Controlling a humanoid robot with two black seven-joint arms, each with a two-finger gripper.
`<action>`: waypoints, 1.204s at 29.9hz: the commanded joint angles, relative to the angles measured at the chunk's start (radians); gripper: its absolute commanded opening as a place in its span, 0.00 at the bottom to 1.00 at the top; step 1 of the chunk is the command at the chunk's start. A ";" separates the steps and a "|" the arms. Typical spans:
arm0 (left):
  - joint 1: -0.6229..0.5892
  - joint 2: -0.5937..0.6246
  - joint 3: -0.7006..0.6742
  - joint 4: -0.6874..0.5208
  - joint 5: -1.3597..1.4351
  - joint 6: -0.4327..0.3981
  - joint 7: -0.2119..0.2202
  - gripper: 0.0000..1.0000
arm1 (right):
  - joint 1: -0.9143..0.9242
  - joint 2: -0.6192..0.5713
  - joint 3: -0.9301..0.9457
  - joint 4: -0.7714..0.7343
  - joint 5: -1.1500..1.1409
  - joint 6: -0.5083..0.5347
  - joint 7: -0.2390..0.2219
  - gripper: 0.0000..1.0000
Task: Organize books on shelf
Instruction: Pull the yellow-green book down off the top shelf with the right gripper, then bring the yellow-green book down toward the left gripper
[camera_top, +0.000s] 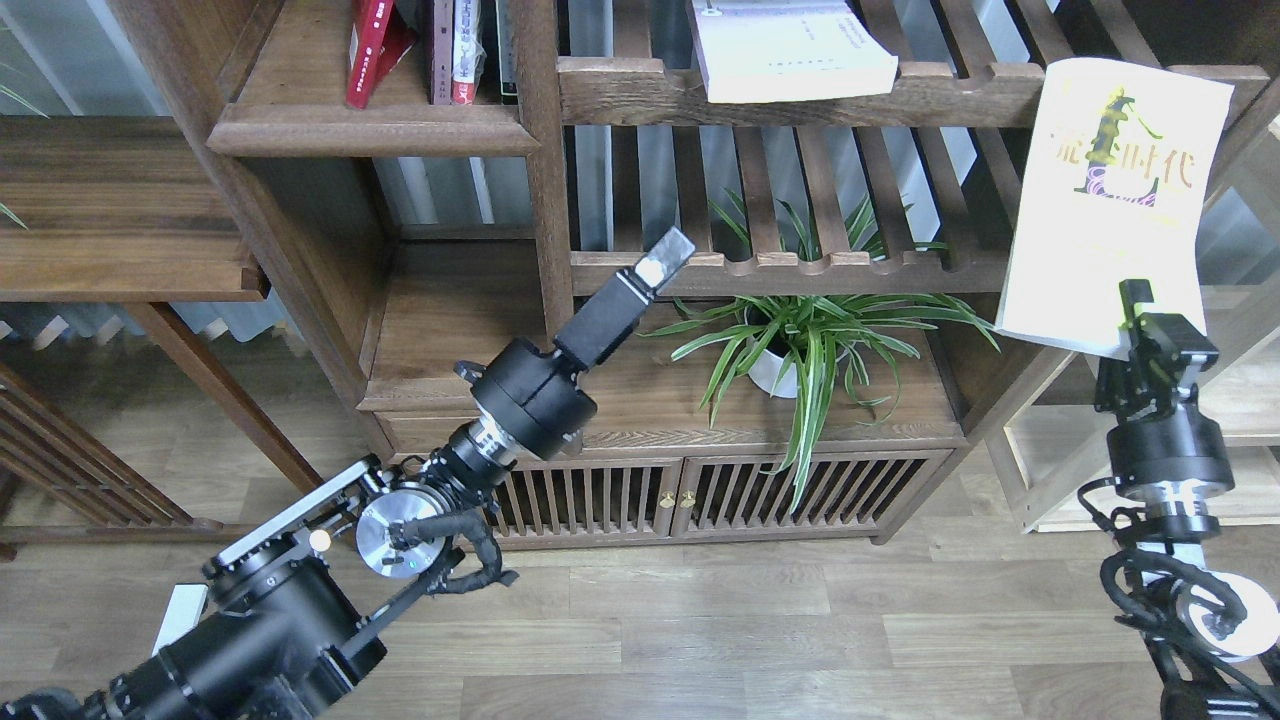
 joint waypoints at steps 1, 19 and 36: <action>0.019 0.000 0.034 0.019 -0.005 0.000 -0.001 0.99 | 0.003 0.004 -0.020 0.000 -0.008 0.000 -0.001 0.03; 0.022 0.000 0.048 0.060 -0.086 0.000 0.002 0.99 | -0.050 0.025 -0.074 0.056 -0.018 0.000 -0.002 0.03; 0.041 0.000 0.059 0.074 -0.086 0.000 0.018 0.98 | -0.129 0.042 -0.123 0.086 -0.041 0.000 -0.002 0.03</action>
